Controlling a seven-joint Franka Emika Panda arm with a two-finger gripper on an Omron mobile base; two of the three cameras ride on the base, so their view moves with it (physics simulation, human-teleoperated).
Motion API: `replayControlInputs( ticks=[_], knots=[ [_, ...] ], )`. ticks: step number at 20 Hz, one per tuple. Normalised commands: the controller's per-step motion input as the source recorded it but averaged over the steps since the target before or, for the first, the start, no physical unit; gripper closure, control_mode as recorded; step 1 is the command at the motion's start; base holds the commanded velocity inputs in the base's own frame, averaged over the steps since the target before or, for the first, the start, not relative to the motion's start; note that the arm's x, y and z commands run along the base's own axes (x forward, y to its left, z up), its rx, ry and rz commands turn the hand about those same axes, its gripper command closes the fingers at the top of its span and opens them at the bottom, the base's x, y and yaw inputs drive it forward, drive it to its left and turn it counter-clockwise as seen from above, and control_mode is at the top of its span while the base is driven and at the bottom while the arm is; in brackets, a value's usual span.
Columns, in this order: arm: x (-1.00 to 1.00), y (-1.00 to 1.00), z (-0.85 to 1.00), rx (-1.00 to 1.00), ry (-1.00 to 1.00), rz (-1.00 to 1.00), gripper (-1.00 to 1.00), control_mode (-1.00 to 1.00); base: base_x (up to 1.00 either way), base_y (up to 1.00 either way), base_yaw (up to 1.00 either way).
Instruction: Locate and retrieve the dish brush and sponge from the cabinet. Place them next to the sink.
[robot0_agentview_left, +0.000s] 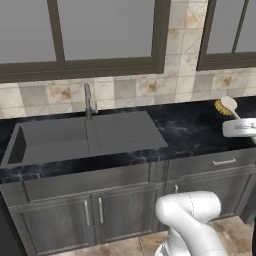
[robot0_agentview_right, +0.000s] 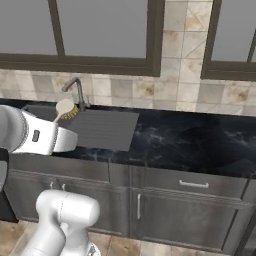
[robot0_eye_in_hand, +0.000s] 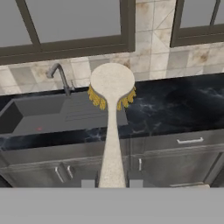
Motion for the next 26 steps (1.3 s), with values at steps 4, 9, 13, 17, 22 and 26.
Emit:
replayControlInputs(
  ticks=[4,9,13,17,22,26],
  knots=[
    [0.0,0.0,0.0,0.0,0.0,0.0,1.0,1.0,0.25,0.29,-0.07],
    [0.0,0.0,0.0,0.0,0.0,0.0,1.0,1.0,0.39,0.39,-0.07],
    [0.0,0.0,0.0,0.0,0.0,0.0,1.0,1.0,0.61,0.22,0.0],
    [0.0,0.0,0.0,0.0,0.0,0.0,1.0,1.0,0.59,0.16,0.0],
    [0.0,0.0,0.0,0.0,0.0,0.0,1.0,1.0,0.49,0.01,0.0],
    [0.0,0.0,0.0,0.0,0.0,0.0,1.0,1.0,0.32,-0.02,0.02]
  ],
)
